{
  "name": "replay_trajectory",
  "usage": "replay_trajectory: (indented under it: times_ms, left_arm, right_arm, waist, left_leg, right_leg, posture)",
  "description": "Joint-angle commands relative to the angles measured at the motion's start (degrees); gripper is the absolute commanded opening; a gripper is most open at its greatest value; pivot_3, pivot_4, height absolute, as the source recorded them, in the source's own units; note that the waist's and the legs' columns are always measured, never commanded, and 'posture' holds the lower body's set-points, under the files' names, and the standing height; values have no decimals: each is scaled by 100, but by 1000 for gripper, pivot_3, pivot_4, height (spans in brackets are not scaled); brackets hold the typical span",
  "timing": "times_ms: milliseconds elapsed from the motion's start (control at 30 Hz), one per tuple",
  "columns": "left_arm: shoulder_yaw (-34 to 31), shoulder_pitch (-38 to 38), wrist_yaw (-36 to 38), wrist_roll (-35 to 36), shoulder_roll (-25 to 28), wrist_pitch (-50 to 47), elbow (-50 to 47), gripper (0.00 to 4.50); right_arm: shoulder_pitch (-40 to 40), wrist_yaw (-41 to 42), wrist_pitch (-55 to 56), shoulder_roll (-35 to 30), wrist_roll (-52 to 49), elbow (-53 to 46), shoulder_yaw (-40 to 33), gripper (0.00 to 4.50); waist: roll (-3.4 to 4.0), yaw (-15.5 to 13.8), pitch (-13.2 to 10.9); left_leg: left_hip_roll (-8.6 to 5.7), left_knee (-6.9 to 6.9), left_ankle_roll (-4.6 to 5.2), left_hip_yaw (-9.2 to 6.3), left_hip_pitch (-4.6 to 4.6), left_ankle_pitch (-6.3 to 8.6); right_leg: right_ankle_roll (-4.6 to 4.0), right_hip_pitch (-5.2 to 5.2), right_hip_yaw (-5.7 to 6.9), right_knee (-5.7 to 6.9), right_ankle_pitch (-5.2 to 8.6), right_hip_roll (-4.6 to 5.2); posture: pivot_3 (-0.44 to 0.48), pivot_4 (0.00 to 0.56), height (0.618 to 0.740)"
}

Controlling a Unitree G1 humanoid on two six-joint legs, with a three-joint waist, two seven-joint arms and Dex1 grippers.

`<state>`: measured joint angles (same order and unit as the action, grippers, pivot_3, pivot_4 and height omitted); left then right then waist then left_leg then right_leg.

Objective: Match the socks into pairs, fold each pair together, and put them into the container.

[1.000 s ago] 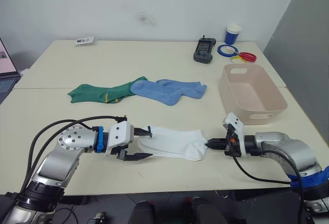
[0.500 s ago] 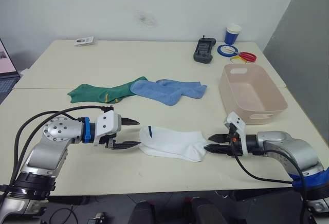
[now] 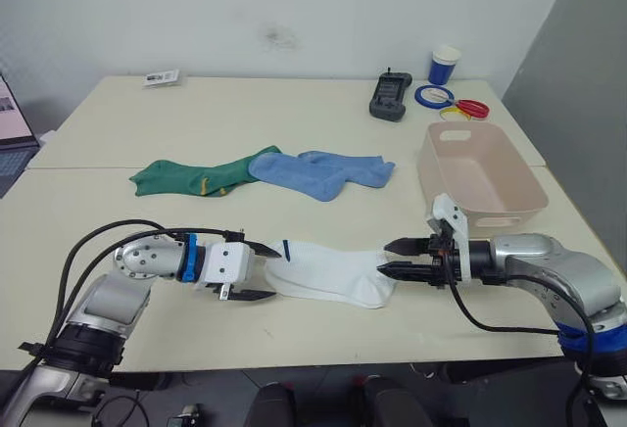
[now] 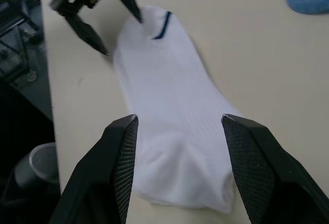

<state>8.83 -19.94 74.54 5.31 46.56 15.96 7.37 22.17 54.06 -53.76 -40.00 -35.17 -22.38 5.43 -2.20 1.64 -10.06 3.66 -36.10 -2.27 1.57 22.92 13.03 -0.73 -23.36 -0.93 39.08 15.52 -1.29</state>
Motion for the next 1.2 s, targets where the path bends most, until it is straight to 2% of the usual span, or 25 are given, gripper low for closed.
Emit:
replay_trajectory:
  times_ms: [33, 167, 267, 533, 967, 1200]
  left_arm:
    - [86, -275, -98, -91, -108, 91, -17, 3357]
    - [107, -378, -71, -72, -163, -69, -92, 3357]
    - [126, -410, -32, -115, -147, -67, -93, 2745]
    - [73, -348, 97, 137, -137, -376, -379, 102]
    - [-52, 105, 360, 479, 223, -607, -896, 20]
    - [35, 202, 272, 231, 286, -287, -632, 20]
  right_arm:
    - [151, 54, 2, -84, -178, -555, 22, 2783]
    - [193, -47, -23, -39, -193, -659, 38, 2783]
    - [196, -101, -22, -35, -214, -644, 21, 2828]
    - [105, -101, 148, -79, -163, -440, -8, 2828]
    - [-3, -112, 298, -67, -82, -278, 51, 2828]
    - [27, -131, 187, -34, -111, -291, 46, 2828]
  waist:
    - [0, -1, 0]
    - [0, 10, 0]
    - [0, 10, 0]
    - [0, 8, 0]
    - [0, 7, 0]
    - [0, 5, 0]
  left_leg:
    - [0, 0, 0, 0, 1, 0]
    - [-2, -1, 0, 2, 1, 0]
    - [1, -1, 0, 0, 0, 0]
    - [0, -1, 0, 0, 0, 0]
    - [3, 0, 0, -2, -1, 0]
    - [1, -1, 0, 0, -1, 0]
  right_leg:
    - [0, 0, 0, -1, 0, 0]
    - [0, 0, -2, -2, 0, -1]
    - [0, 0, 0, 0, 0, -1]
    - [0, 0, 0, 0, 0, -1]
    - [0, 0, 0, 1, 0, -1]
    - [0, 0, -1, 0, 0, 0]
  posture:
    - [0, 150, 740]
    - [0, 150, 740]
    - [0, 150, 740]
    - [0, 150, 740]
    - [0, 150, 740]
    - [0, 150, 740]
